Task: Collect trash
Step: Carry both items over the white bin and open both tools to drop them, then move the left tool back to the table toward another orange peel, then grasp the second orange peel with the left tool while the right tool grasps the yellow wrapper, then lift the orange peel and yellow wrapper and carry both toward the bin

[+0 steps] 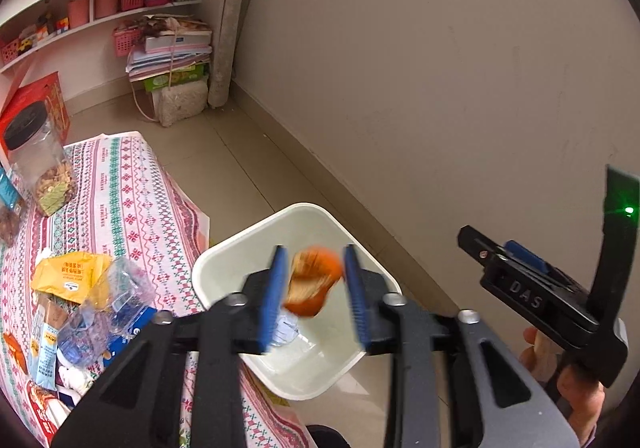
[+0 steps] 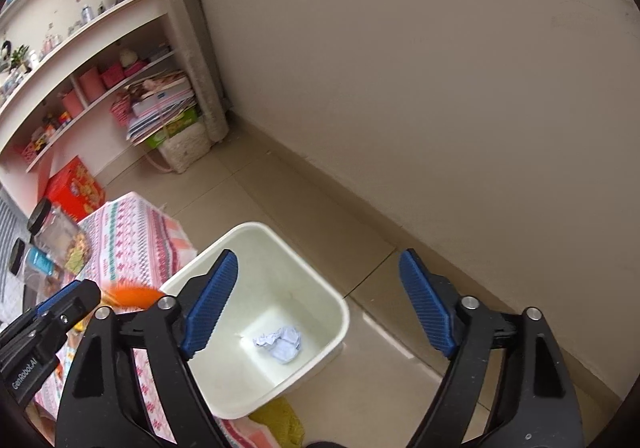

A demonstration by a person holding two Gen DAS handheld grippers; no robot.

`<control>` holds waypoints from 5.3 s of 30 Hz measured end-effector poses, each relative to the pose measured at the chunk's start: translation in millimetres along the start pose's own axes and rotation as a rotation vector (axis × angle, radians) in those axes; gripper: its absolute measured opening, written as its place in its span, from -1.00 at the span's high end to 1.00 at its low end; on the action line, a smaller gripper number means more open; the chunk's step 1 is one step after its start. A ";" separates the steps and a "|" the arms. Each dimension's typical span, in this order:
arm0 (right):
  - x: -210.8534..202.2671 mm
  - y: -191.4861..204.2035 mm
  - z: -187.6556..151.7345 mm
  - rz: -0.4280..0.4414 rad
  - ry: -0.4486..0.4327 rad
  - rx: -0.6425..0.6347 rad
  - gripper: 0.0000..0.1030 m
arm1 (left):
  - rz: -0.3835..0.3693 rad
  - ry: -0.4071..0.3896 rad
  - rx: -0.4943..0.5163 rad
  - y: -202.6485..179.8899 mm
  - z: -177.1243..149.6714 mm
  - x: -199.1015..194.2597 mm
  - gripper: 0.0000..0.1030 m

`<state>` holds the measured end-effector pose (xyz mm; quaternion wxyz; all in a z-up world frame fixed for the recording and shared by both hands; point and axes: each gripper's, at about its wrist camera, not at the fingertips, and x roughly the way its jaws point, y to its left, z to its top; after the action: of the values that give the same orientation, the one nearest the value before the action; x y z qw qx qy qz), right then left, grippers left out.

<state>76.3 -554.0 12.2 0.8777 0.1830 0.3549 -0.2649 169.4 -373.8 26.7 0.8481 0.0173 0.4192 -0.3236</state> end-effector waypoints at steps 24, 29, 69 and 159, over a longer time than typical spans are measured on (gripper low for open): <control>-16.5 33.3 -9.4 -0.097 -0.084 -0.075 -0.86 | 0.137 -0.039 -0.027 30.4 -12.4 -22.8 -0.71; -20.3 56.4 -14.4 -0.092 -0.096 -0.117 -0.86 | 0.194 -0.056 -0.052 51.5 -15.2 -33.8 -0.72; -14.9 312.6 -107.4 0.151 0.027 -0.562 -0.86 | 0.538 0.246 -0.412 352.7 -115.3 -70.9 -0.72; -13.3 404.7 -95.5 0.588 0.103 -0.593 1.00 | 0.374 -0.058 -0.493 371.3 -99.4 -161.1 0.53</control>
<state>258.8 -180.1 10.7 0.9117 0.0289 0.3918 0.1202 238.3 35.5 -11.2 0.8832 -0.1213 0.4502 -0.0508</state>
